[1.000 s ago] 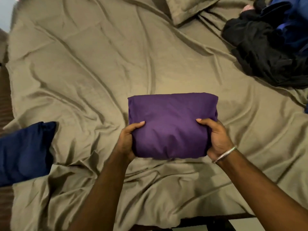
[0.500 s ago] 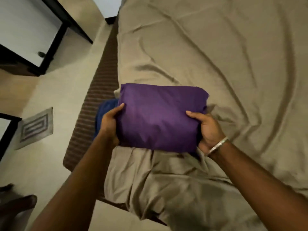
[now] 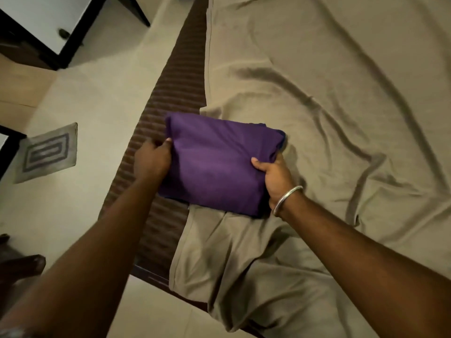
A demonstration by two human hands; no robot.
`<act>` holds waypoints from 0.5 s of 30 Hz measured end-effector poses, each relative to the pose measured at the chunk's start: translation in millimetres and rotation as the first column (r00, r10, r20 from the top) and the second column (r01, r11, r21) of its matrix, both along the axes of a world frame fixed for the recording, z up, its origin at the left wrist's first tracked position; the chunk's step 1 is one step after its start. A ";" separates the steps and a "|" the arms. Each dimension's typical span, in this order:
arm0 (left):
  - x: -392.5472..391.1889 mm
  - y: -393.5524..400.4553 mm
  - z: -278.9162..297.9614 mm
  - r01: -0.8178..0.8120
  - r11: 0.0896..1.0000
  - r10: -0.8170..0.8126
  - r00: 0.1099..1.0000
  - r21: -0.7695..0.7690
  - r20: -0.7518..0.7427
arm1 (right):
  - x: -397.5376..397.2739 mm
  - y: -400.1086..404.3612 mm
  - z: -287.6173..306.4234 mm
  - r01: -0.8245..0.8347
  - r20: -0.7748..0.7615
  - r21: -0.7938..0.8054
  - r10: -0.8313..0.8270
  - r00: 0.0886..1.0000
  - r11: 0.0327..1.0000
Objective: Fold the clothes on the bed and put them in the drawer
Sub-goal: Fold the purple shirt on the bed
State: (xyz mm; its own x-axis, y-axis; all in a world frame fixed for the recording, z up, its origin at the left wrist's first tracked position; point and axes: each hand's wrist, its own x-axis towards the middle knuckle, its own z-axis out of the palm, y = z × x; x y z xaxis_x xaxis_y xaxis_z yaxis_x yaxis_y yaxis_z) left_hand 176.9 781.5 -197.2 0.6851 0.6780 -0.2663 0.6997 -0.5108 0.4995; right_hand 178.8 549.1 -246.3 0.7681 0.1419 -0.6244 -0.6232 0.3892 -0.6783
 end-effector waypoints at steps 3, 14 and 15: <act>-9.6 -28.5 8.1 0.112 0.920 -0.200 0.958 0.374 0.206 | 3.6 4.9 6.6 -0.062 0.113 -0.183 0.084 0.990 0.981; 12.4 -21.8 -37.3 0.530 0.816 -0.497 0.847 0.230 -0.187 | 4.4 8.5 -4.9 -0.118 0.061 -0.983 0.849 0.524 0.143; 14.8 -22.0 -36.9 0.536 0.818 -0.498 0.841 0.206 -0.209 | 5.2 7.0 -7.9 -0.135 0.055 -0.980 0.857 0.512 0.143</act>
